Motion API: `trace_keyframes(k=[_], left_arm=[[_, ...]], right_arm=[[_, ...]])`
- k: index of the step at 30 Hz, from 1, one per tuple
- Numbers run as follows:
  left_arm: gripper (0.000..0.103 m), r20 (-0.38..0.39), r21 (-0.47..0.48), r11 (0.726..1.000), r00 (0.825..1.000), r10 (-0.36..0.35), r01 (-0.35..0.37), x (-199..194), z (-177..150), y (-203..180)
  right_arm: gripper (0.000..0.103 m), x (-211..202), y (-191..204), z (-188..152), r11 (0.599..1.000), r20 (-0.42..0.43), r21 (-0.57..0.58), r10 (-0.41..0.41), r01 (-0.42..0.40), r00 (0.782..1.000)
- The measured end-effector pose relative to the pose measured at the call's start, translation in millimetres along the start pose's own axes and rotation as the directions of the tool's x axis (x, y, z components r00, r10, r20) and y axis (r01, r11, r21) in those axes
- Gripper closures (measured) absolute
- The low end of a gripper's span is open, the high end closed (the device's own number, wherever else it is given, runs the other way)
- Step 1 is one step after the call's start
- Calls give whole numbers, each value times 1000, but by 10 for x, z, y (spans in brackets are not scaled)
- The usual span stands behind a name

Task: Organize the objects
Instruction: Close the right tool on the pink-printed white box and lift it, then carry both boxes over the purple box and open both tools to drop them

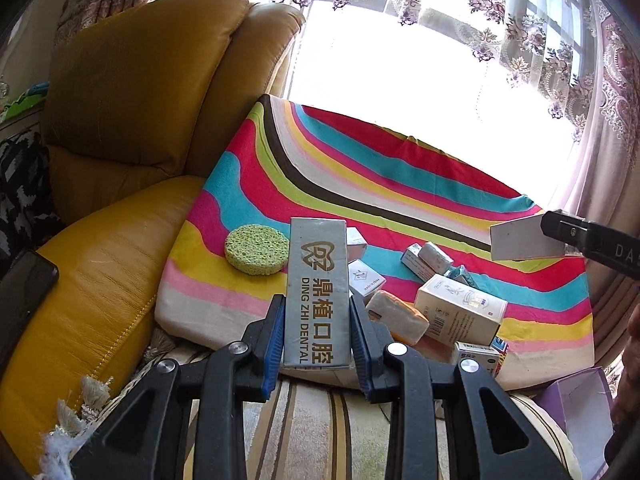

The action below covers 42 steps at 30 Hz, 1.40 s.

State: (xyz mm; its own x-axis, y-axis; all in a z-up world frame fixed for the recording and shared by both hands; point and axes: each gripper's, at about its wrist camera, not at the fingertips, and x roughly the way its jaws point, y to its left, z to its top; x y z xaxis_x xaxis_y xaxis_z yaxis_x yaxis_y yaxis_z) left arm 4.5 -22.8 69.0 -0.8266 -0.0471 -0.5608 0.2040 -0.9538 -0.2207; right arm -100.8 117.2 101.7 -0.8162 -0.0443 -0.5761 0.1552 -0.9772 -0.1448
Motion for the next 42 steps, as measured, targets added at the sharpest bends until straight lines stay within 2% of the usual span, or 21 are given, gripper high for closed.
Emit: trace_keyframes(k=[6,11,15,18,20,29,32,39,42], left_arm=[[71,8,105,989,994,-106,104,-107,-75,-475],[71,-12,188,964,982,-189,188,-185,-144,-893],[71,-40,235,939,968,-249,251,-207,-198,-1185],[71,-86,259,912,948,-306,317,-177,-260,-1387],[71,-121,281,888,931,-343,364,-153,-310,-1523],[71,-289,373,739,827,-482,561,-123,-595,-2228],[71,-347,382,695,791,-504,610,-112,-690,-2450],[71,-428,422,592,727,-537,687,-169,-880,-2882],[71,-464,423,544,689,-558,725,-179,-940,-3040]], right_arm=[[33,-243,-417,-181,996,11,80,-25,24,1000],[33,-421,-794,-400,988,2,145,-56,55,998],[33,-544,-1104,-605,976,-16,199,-90,91,996],[33,-633,-1326,-781,965,-35,230,-120,125,992],[33,-680,-1464,-915,957,-53,247,-142,151,988],[33,-864,-2093,-1601,900,-162,349,-217,261,963],[33,-905,-2259,-1774,879,-195,371,-243,301,950],[33,-973,-2510,-2129,841,-268,408,-262,356,927],[33,-1010,-2613,-2253,821,-292,426,-273,380,916]])
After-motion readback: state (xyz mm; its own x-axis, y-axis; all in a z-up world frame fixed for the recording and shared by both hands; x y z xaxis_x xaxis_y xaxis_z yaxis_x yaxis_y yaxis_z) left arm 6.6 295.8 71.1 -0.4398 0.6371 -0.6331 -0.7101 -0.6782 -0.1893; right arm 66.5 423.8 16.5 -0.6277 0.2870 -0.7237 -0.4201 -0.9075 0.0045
